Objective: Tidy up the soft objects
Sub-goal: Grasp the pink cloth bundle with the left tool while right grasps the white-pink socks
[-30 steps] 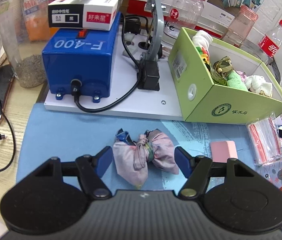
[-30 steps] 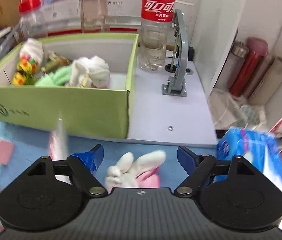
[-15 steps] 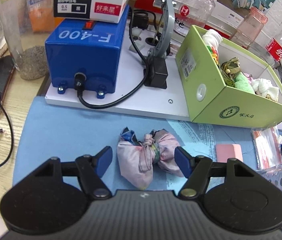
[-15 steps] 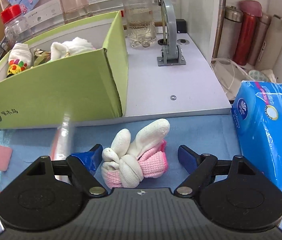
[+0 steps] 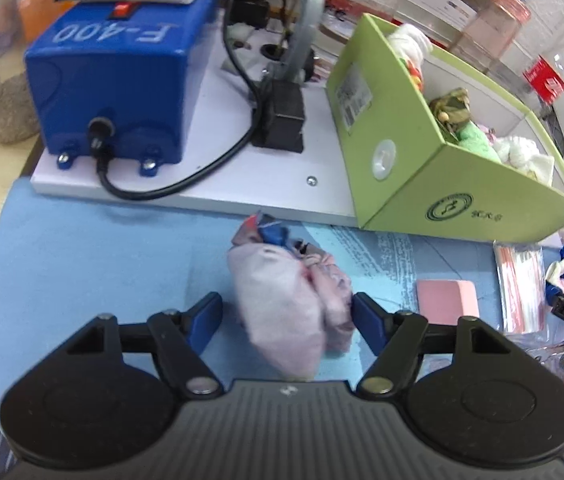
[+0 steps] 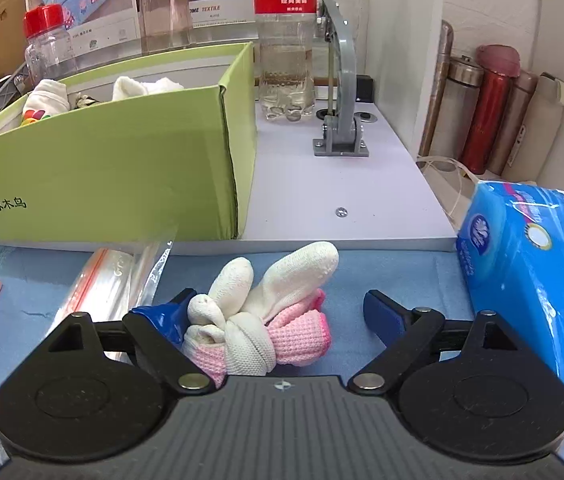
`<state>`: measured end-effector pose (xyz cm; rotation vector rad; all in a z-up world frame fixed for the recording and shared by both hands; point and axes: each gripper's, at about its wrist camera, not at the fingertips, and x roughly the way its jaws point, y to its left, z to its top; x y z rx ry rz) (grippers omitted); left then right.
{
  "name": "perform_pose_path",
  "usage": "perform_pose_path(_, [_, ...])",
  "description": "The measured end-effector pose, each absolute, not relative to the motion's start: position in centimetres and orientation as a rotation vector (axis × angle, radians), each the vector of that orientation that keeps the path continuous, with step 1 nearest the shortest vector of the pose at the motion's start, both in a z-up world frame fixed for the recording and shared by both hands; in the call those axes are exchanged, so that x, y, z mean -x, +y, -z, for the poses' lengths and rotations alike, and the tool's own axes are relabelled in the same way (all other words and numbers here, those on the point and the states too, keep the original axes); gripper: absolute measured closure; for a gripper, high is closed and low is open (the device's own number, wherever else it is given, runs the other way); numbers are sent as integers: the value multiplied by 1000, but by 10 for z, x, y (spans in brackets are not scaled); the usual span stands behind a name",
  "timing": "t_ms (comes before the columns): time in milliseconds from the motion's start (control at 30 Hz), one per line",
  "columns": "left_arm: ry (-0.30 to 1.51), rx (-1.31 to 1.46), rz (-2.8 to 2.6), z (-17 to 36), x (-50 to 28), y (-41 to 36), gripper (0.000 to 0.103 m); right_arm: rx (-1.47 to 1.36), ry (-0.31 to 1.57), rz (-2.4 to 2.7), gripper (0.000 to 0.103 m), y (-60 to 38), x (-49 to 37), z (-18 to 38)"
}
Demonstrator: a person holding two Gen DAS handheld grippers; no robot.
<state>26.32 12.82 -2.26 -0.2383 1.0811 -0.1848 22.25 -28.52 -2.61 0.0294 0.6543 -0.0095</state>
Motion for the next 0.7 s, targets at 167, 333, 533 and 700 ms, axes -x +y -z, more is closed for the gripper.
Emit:
perform_pose_path(167, [1062,215,191,24,-266,121,30,-10,610,-1,26,-288,-212,31])
perform_pose_path(333, [1047,206,188,24,-265,119,30,-4,597,-7,24,-288,-213,33])
perform_pose_path(533, [1042,228,211,24,-262,121,46,1,613,-22,25,-289,-215,31])
perform_pose_path(700, [1015,249,210,18,-254,126,70,-6,587,-44,72,-290,-205,28])
